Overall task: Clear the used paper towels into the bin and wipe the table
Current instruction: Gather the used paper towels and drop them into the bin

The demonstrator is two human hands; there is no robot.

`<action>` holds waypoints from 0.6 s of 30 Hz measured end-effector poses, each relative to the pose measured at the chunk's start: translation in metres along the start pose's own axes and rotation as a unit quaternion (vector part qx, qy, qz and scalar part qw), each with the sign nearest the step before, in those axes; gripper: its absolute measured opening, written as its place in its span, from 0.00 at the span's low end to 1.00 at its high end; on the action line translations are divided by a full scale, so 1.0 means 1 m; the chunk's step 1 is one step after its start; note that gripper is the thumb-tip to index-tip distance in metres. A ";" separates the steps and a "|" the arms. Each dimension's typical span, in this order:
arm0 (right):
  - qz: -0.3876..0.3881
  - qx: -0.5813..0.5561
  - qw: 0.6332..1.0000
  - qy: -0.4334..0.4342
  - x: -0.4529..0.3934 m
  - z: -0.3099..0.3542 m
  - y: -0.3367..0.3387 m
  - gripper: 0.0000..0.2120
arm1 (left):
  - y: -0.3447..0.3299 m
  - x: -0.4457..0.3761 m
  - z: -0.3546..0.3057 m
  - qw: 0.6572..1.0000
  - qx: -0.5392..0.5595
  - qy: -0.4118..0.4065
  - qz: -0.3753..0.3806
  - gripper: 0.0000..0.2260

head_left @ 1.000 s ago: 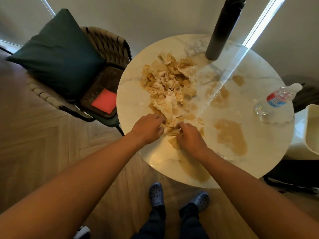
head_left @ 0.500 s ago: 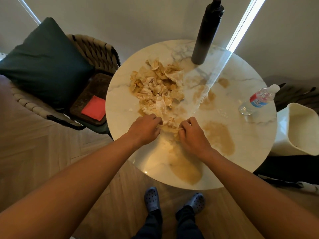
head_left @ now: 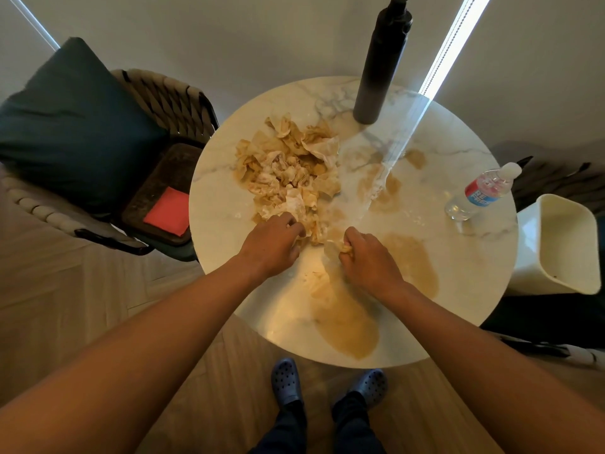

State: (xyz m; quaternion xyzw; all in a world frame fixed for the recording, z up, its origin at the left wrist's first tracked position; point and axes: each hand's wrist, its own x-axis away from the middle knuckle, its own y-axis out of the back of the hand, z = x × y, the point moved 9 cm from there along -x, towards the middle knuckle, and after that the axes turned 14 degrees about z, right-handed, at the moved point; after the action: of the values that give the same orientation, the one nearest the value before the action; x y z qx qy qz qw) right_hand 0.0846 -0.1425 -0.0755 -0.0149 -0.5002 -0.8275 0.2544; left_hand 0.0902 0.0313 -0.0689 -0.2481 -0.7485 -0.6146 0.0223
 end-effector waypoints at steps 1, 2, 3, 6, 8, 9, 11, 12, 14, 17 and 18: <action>0.002 -0.004 1.000 -0.002 -0.001 -0.001 0.000 0.08 | 0.001 -0.002 -0.001 1.000 -0.008 -0.003 -0.005 0.14; 0.006 -0.011 1.000 -0.004 -0.003 -0.001 0.001 0.07 | 0.002 -0.003 -0.002 1.000 -0.017 -0.008 -0.010 0.14; 0.010 -0.017 1.000 -0.008 -0.006 -0.002 0.001 0.07 | 0.002 -0.005 -0.004 1.000 -0.024 -0.012 -0.015 0.14; 0.008 -0.034 0.999 -0.010 -0.010 -0.002 0.005 0.07 | 0.003 -0.013 -0.010 0.999 -0.035 -0.019 -0.016 0.15; 0.001 -0.052 0.999 -0.002 -0.011 -0.002 0.010 0.08 | 0.004 -0.019 -0.014 0.999 -0.037 -0.021 -0.017 0.16; -0.002 -0.064 0.998 0.007 -0.012 -0.002 0.011 0.08 | 0.005 -0.022 -0.017 0.999 -0.036 -0.024 -0.019 0.16; -0.011 -0.075 0.997 0.023 -0.013 -0.003 0.016 0.08 | 0.005 -0.030 -0.022 0.999 -0.039 -0.032 -0.016 0.16; -0.016 -0.068 0.997 0.025 -0.013 -0.004 0.018 0.08 | 0.004 -0.033 -0.024 0.998 -0.042 -0.037 -0.010 0.17; -0.022 -0.034 0.999 0.017 -0.015 -0.008 0.022 0.11 | 0.000 -0.041 -0.027 0.998 -0.046 -0.042 0.007 0.20; -0.027 0.007 1.000 -0.004 -0.016 -0.017 0.025 0.08 | -0.008 -0.053 -0.029 0.997 -0.058 -0.039 0.039 0.22; -0.029 0.001 0.999 -0.014 -0.017 -0.022 0.025 0.06 | -0.011 -0.057 -0.029 0.996 -0.062 -0.040 0.052 0.21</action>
State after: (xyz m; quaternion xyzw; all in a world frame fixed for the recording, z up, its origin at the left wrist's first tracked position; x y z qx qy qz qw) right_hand 0.1155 -0.1634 -0.0703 -0.0119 -0.5050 -0.8336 0.2235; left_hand 0.1275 -0.0165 -0.0909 -0.3120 -0.6954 -0.6473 0.0087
